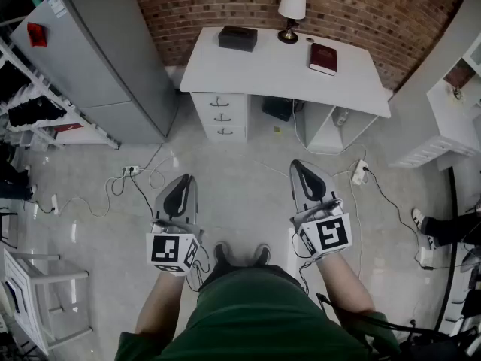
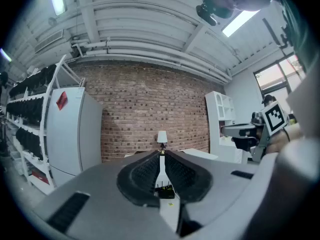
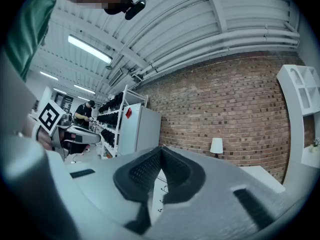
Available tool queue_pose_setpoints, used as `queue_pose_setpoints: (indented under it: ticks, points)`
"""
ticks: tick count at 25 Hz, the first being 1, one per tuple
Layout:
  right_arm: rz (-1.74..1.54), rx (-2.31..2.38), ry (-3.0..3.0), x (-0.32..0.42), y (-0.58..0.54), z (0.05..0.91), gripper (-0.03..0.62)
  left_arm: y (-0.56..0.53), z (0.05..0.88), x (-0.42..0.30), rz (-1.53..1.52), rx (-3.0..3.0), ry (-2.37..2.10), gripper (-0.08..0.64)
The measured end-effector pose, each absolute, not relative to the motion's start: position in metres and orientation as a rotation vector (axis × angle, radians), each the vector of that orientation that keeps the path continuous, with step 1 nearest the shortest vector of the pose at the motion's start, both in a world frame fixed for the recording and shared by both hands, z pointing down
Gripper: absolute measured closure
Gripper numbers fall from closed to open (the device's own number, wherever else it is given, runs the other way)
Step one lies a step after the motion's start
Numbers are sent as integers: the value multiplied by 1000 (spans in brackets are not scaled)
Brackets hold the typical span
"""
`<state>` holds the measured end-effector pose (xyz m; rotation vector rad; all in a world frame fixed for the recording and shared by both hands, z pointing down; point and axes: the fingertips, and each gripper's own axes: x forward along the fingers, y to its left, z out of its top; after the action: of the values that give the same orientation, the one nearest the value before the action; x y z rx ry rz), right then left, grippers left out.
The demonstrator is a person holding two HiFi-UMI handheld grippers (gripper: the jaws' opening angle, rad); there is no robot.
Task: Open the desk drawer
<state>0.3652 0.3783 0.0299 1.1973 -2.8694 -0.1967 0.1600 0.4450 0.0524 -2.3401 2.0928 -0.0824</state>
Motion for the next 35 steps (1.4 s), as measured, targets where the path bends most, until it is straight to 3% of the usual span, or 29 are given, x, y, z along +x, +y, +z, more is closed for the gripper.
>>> queue_pose_setpoints:
  ticks: [14,24,35]
  points:
    - [-38,1051,-2952,388,372,62,592,455,75,196,-183,-2310,2169,531]
    - [-141,981,-2903,324,342,79,592,431,93,121,-179,-2259,2298,531]
    - [-30,1123,-2821,189,282,99,592,369,114,-21,-204,-2372,2205,531]
